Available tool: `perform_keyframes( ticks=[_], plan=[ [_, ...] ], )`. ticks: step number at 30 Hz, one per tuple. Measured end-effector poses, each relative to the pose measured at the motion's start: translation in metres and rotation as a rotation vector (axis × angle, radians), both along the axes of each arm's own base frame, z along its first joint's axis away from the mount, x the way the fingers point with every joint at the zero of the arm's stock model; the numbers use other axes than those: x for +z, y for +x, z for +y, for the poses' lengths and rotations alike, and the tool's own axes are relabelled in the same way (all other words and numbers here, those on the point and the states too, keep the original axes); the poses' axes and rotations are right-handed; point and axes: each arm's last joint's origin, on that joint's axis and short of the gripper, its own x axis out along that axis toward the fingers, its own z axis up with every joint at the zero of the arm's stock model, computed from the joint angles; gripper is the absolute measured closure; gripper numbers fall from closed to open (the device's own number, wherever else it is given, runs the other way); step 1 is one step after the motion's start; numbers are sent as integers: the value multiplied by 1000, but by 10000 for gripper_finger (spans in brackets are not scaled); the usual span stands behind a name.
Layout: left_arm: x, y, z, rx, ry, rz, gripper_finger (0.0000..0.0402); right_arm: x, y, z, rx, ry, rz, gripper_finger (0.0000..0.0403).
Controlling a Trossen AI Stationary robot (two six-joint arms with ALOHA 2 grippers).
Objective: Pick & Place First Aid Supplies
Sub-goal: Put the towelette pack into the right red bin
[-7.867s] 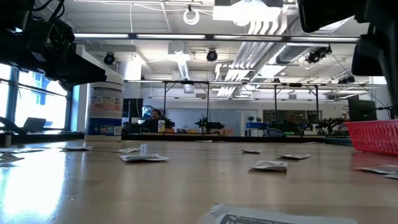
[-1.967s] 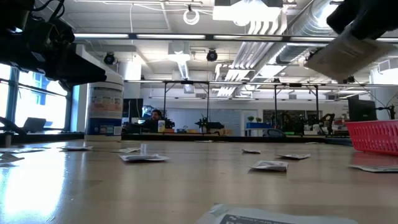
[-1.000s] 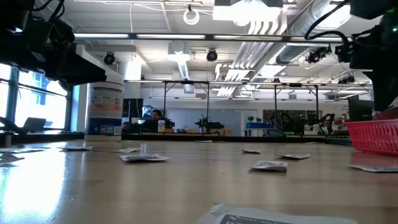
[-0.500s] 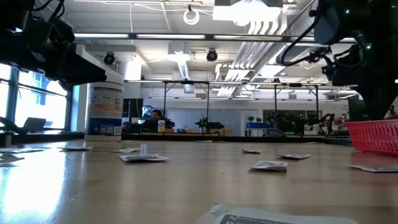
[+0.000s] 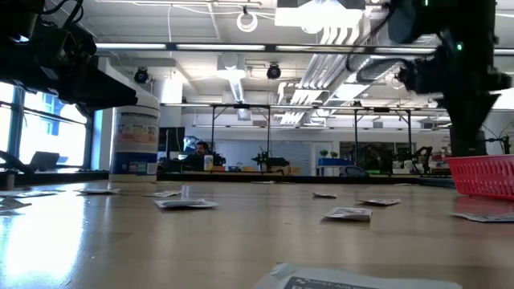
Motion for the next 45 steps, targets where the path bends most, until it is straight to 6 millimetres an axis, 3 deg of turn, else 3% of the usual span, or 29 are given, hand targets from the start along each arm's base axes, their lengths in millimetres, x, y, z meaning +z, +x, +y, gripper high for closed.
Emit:
perform_keyframes(
  ticks=[5,10,17,23,28,33,45],
  plan=[
    [0,0,0,0,0,0,283,24,30,32,235,-29,-321,324],
    [0,0,0,0,0,0,283,28,63,83,551,9,-681,327],
    [0,0,0,0,0,0,283,2,113,163,942,27,-880,327],
    [0,0,0,0,0,0,283,-42,148,210,1190,-19,-788,327],
    [0,0,0,0,0,0,283,-73,169,232,1275,0,-754,327],
    [0,0,0,0,0,0,283,-85,183,244,1328,14,-760,327],
    [0,0,0,0,0,0,283,-93,167,236,1283,74,-526,327]
  ],
)
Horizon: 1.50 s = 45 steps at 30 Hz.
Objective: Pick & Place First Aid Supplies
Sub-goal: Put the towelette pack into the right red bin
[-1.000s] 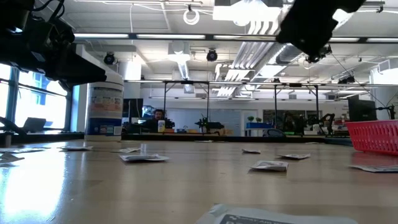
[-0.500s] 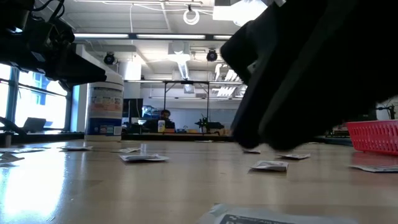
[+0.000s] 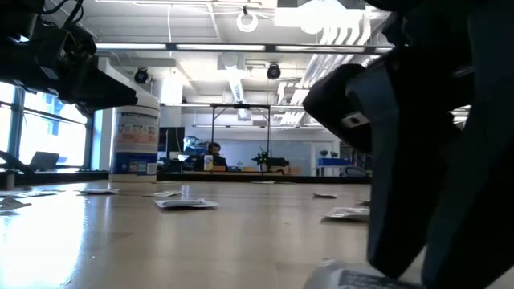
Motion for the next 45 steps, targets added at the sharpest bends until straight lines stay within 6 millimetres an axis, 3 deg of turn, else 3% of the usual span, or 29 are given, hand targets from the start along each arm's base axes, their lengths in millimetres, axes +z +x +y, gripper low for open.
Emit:
perform_keyframes(
  ticks=[9,13,18,25,28,36,45],
  plan=[
    [0,0,0,0,0,0,283,24,-28,-16,-103,-148,148,327],
    [0,0,0,0,0,0,283,43,-34,-19,-160,-170,117,327],
    [0,0,0,0,0,0,283,47,-32,-9,-119,-136,28,327],
    [0,0,0,0,0,0,283,50,-23,-4,-201,-23,-39,327],
    [0,0,0,0,0,0,283,53,-24,7,-178,12,-92,327],
    [0,0,0,0,0,1,283,38,-28,24,-214,-75,-140,327],
    [0,0,0,0,0,1,283,26,-30,21,-325,-117,-112,327]
  ],
)
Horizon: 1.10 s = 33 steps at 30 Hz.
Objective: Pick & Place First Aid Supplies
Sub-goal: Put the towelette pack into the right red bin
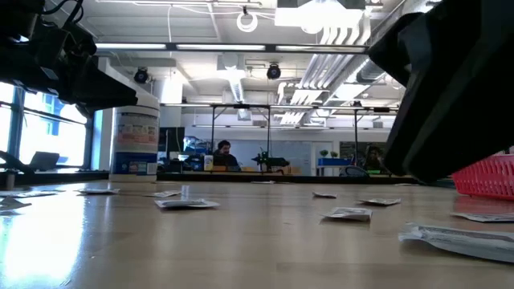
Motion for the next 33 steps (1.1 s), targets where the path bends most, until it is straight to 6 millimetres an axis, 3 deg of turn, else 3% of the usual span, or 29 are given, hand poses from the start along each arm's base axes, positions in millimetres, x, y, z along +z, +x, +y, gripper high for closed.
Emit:
perform_keyframes(
  ticks=[8,19,33],
  plan=[
    [0,0,0,0,0,0,283,-7,-15,-7,-86,26,184,327],
    [0,0,0,0,0,0,283,-6,-27,-5,-26,78,339,327],
    [0,0,0,0,0,0,283,-6,3,-44,-4,-61,318,327]
  ],
)
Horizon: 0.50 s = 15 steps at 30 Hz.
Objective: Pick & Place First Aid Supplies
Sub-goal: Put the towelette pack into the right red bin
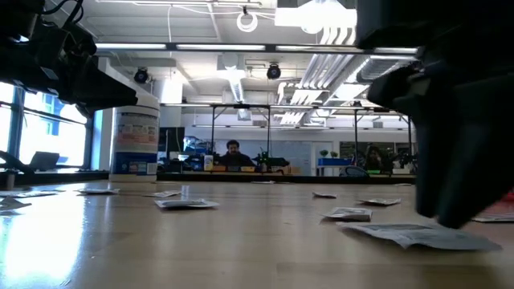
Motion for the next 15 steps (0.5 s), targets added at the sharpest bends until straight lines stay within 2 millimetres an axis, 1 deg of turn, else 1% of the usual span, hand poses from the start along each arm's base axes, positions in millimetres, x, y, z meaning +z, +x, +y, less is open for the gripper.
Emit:
perform_keyframes(
  ticks=[2,5,9,12,15],
  plan=[
    [0,0,0,0,0,0,283,1,3,-5,13,-21,-5,327],
    [0,0,0,0,0,0,283,8,4,-7,34,-16,-21,327],
    [0,0,0,0,0,0,283,21,-2,3,93,9,-66,327],
    [0,0,0,0,0,0,283,23,-3,14,150,35,-112,326],
    [0,0,0,0,0,0,283,18,2,25,212,81,-164,314]
  ],
)
